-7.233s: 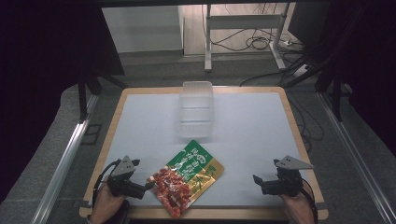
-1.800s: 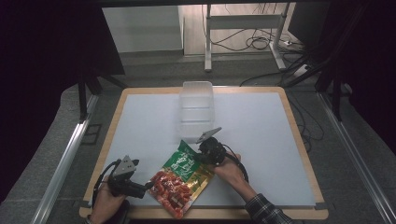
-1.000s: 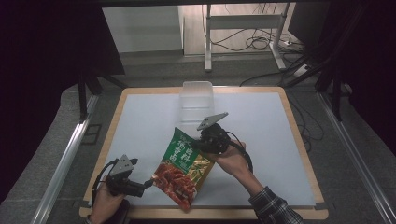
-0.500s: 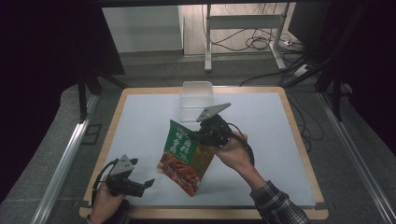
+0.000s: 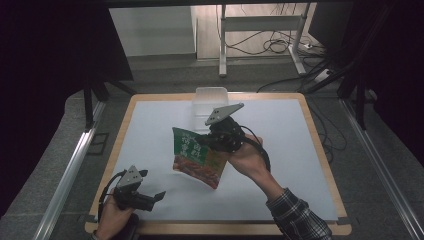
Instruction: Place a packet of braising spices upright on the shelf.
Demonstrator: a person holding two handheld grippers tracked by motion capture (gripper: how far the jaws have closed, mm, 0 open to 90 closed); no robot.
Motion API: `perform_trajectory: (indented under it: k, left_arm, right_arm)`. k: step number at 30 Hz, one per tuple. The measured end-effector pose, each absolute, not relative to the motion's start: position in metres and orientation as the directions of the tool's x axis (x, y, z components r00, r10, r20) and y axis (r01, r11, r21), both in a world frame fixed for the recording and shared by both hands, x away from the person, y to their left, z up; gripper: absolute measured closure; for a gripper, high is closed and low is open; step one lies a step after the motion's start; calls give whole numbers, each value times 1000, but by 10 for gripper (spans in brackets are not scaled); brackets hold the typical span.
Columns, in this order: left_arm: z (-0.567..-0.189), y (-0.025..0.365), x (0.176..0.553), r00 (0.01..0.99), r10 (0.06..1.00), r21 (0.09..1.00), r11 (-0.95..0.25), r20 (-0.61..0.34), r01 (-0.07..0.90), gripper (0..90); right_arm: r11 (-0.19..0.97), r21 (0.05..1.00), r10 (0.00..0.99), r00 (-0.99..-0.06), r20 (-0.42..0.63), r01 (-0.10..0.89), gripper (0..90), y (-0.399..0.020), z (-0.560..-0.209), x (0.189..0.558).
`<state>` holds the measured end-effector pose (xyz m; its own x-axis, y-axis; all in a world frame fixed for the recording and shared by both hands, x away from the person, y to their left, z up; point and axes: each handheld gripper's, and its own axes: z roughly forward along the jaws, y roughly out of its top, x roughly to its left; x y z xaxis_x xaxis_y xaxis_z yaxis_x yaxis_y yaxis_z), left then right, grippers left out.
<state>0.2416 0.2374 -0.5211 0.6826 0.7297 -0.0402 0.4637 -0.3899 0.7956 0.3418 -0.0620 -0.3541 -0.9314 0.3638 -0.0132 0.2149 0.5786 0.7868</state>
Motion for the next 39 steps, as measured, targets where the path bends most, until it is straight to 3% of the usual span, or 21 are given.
perform_trajectory:
  k: [10,39]
  left_arm:
    - [-521,237,242,683,729,796,-389,-42,464,0]
    - [-521,238,242,684,728,797,-384,-50,466,0]
  right_arm:
    - [571,797,382,-923,-46,197,889,-61,-346,354]
    - [491,846,385,-923,5,209,888,-39,-327,401]
